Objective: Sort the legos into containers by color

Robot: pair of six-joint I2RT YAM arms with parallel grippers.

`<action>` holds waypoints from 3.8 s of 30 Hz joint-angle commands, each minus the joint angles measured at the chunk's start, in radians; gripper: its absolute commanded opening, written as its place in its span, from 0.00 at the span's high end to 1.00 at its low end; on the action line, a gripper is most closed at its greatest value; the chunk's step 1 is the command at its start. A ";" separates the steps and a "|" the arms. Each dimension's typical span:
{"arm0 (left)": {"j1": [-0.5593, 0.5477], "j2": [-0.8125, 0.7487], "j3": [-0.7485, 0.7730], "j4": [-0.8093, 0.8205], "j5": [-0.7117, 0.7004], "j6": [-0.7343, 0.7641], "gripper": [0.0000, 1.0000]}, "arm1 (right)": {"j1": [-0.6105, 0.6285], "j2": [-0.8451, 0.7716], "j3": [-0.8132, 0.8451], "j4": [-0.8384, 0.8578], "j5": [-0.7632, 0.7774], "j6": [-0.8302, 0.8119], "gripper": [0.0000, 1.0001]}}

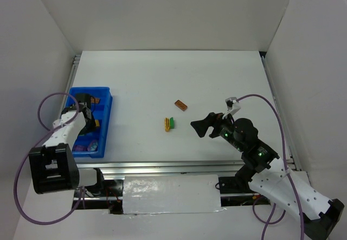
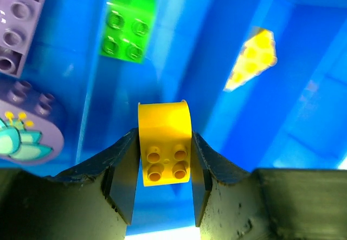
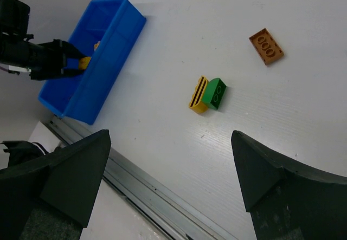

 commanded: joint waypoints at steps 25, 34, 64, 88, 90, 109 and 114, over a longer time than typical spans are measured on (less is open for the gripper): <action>0.059 -0.222 0.275 -0.127 -0.034 0.458 1.00 | 0.006 -0.002 0.001 0.028 0.037 -0.014 0.00; 0.087 -0.270 0.332 -0.040 0.107 0.752 1.00 | 0.006 0.004 0.001 0.030 0.043 -0.016 0.00; 0.090 -0.195 0.346 0.048 0.190 0.848 1.00 | 0.009 0.026 0.006 0.030 0.034 -0.019 0.00; 0.090 0.106 0.179 0.275 0.082 0.704 0.88 | 0.006 0.038 0.004 0.033 0.042 -0.020 0.00; 0.091 0.121 0.169 0.301 0.070 0.706 0.82 | 0.006 0.040 0.004 0.035 0.039 -0.020 0.00; 0.091 0.065 0.145 0.348 0.088 0.713 0.02 | 0.006 0.069 0.008 0.039 0.034 -0.023 0.01; 0.084 -0.068 0.194 0.322 0.122 0.793 0.01 | 0.006 0.081 0.009 0.039 0.039 -0.025 0.00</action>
